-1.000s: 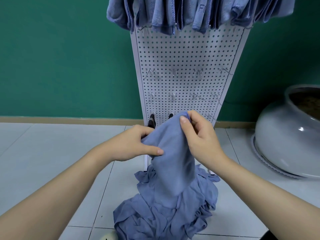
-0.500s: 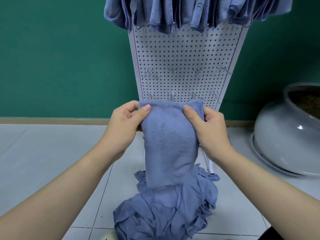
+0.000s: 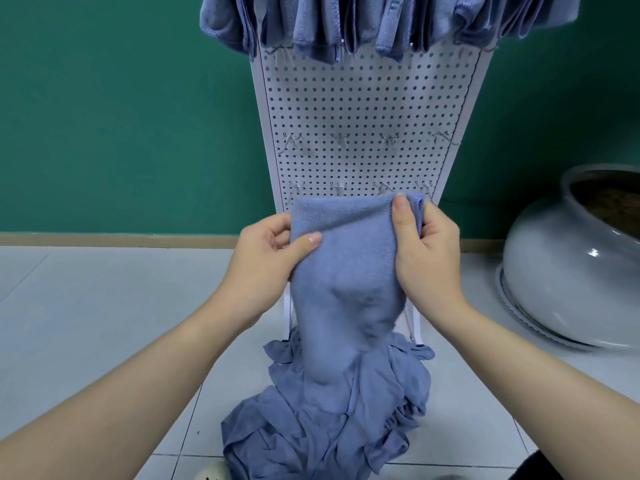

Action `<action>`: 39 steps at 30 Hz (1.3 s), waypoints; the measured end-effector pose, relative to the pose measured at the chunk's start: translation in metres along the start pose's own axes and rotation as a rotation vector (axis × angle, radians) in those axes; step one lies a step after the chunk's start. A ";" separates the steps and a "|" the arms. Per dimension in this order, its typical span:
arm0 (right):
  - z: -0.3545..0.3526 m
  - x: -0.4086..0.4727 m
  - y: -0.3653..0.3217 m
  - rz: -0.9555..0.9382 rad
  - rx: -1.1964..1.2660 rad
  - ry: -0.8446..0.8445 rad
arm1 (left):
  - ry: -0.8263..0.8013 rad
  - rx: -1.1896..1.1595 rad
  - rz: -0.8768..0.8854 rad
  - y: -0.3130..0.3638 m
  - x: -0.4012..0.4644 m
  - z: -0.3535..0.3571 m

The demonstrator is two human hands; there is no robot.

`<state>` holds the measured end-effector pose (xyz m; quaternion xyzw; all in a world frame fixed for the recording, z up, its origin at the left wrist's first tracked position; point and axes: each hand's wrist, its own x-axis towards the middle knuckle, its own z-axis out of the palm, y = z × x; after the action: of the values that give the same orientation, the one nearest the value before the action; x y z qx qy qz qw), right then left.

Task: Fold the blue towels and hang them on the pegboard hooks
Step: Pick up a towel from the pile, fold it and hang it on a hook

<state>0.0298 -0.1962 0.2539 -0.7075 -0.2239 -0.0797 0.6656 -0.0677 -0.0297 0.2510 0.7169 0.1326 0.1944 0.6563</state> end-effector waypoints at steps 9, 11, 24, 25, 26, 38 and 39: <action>0.003 -0.010 -0.005 0.171 0.202 -0.044 | 0.034 -0.025 0.055 0.006 -0.009 0.014; 0.004 -0.013 -0.004 0.217 0.255 -0.090 | -0.027 -0.082 -0.047 0.004 -0.011 0.015; 0.014 -0.029 0.006 0.186 0.073 -0.271 | 0.307 0.054 0.067 -0.001 -0.009 0.017; 0.016 -0.031 0.007 0.164 0.034 -0.275 | 0.332 0.059 0.057 -0.002 -0.009 0.018; 0.018 -0.034 0.008 0.146 -0.006 -0.283 | 0.350 0.063 0.047 -0.003 -0.010 0.018; 0.020 -0.034 0.010 0.226 -0.122 -0.278 | 0.138 0.178 0.078 -0.018 -0.022 0.034; 0.019 -0.032 0.010 0.222 -0.124 -0.271 | 0.097 0.158 0.076 -0.016 -0.023 0.036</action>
<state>0.0025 -0.1842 0.2296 -0.7717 -0.2268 0.0767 0.5892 -0.0705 -0.0702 0.2301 0.7606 0.1518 0.2426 0.5827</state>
